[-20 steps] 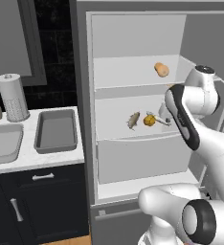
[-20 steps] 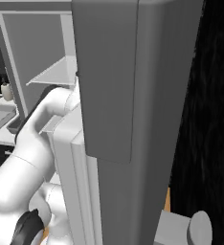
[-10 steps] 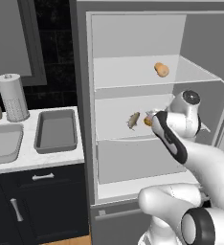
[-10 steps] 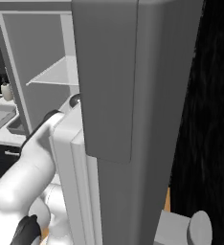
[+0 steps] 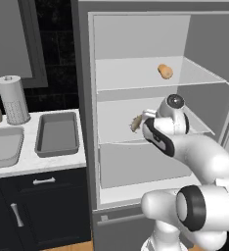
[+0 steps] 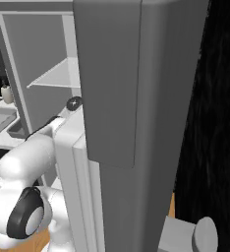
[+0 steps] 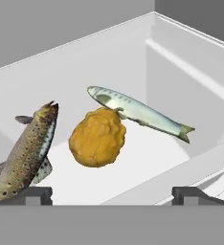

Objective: Place one squash and one fish in each tupperware on the nearby counter, to pack two identical lunches.

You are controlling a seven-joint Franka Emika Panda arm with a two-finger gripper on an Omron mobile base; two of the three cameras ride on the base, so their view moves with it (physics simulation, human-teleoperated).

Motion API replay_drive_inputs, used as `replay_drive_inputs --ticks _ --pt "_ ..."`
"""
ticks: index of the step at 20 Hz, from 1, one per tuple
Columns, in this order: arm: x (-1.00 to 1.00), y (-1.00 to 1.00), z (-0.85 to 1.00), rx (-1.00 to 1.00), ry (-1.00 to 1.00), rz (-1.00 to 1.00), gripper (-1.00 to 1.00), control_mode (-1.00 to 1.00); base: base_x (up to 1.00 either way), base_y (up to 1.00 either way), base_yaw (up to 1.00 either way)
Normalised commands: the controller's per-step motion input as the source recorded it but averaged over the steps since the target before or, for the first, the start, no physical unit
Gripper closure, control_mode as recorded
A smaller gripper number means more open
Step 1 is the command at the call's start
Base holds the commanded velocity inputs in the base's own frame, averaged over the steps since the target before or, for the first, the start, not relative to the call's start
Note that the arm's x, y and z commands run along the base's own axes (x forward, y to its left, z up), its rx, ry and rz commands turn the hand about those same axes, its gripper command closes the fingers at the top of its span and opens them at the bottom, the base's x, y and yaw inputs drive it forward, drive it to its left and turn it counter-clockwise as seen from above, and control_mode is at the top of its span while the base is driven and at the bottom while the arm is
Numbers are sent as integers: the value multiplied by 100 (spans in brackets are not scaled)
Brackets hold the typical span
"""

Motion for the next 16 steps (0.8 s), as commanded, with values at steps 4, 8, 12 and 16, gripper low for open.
replay_drive_inputs --ticks 4,8,12,16 --pt "3 -37 -13 -2 0 6 -100 -100 0 0 0" --pt "1 -27 -14 -4 3 13 -100 -100 0 0 0" --pt "8 7 -1 -1 0 0 -100 -100 0 0 0" --pt "46 16 -7 0 0 0 -100 -100 0 0 0"
